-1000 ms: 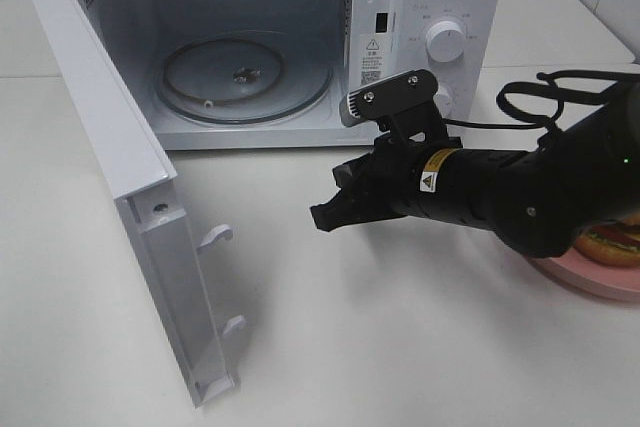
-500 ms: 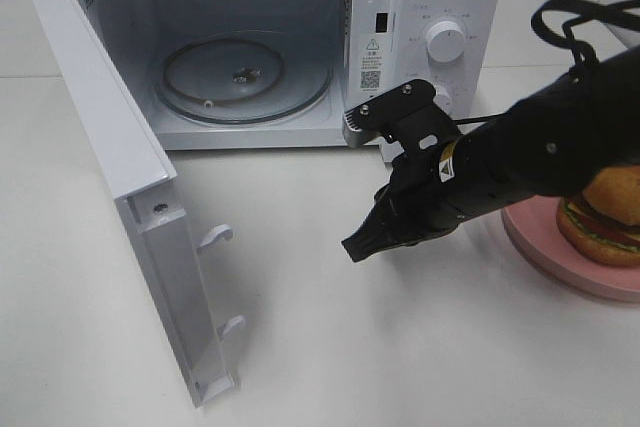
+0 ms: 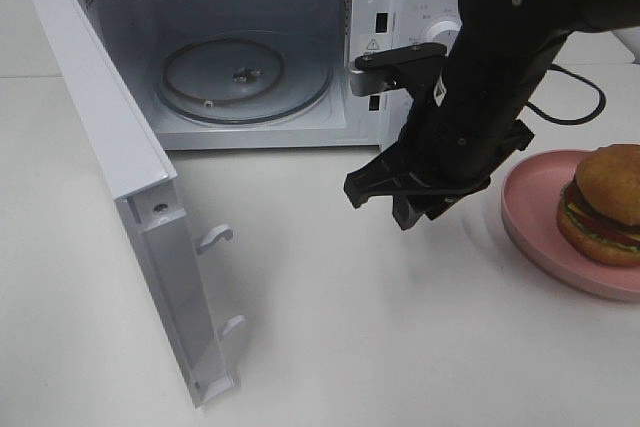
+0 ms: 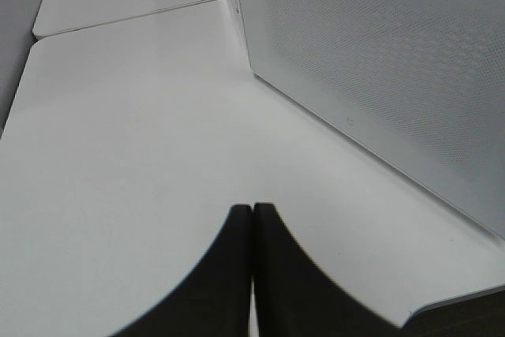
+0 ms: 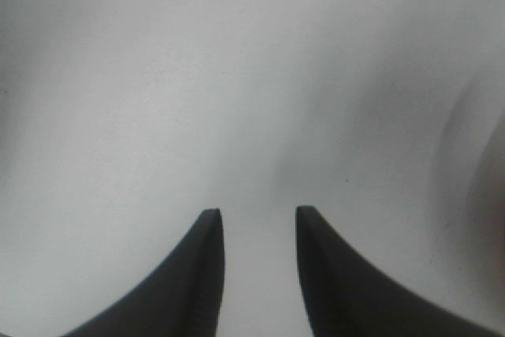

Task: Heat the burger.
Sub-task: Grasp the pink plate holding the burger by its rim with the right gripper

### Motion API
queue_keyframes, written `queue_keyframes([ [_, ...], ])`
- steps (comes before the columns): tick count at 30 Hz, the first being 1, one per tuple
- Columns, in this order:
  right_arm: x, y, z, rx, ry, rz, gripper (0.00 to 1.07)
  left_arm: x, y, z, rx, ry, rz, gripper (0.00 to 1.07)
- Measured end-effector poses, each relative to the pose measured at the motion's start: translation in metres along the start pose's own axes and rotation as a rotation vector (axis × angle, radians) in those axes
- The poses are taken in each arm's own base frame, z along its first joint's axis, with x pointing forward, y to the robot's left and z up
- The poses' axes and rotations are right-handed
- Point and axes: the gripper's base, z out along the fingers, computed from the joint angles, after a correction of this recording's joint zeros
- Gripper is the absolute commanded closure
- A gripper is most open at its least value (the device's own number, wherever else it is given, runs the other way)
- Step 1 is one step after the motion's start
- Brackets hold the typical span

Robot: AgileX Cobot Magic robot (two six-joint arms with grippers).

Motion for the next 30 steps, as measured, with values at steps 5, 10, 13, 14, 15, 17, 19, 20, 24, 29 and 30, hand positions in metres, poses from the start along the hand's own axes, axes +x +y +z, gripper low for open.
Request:
queue_keyframes([
  [5, -0.001, 0.005, -0.003, -0.049, 0.015, 0.062, 0.47, 0.000, 0.000, 0.000, 0.000, 0.000, 0.000, 1.06],
  [10, 0.000, 0.013, -0.003, -0.141, 0.041, 0.119, 0.34, 0.000, 0.000, 0.000, 0.000, 0.000, 0.000, 1.06],
  [13, 0.000, 0.009, -0.001, -0.163, 0.052, 0.149, 0.34, 0.000, 0.000, 0.000, 0.000, 0.000, 0.000, 1.06],
  [14, 0.000, 0.009, -0.001, -0.163, 0.052, 0.149, 0.34, 0.000, 0.000, 0.000, 0.000, 0.000, 0.000, 1.06],
  [15, -0.001, 0.005, -0.001, -0.162, 0.053, 0.162, 0.34, 0.000, 0.000, 0.000, 0.000, 0.000, 0.000, 1.06],
  [17, -0.002, -0.007, 0.001, -0.155, 0.054, 0.187, 0.34, 0.000, 0.000, 0.000, 0.000, 0.000, 0.000, 1.06],
  [19, -0.003, -0.012, 0.002, -0.153, 0.053, 0.197, 0.34, 0.000, 0.000, 0.000, 0.000, 0.000, 0.000, 1.06],
  [20, -0.004, -0.025, 0.003, -0.145, 0.051, 0.216, 0.34, 0.000, 0.000, 0.000, 0.000, 0.000, 0.000, 1.06],
  [24, -0.004, -0.053, 0.004, -0.114, 0.044, 0.265, 0.34, 0.000, 0.000, 0.000, 0.000, 0.000, 0.000, 1.06],
  [29, -0.003, -0.074, 0.005, -0.050, 0.026, 0.260, 0.34, 0.000, 0.000, 0.000, 0.000, 0.000, 0.000, 1.06],
  [30, -0.003, -0.074, 0.005, -0.050, 0.026, 0.260, 0.34, 0.000, 0.000, 0.000, 0.000, 0.000, 0.000, 1.06],
])
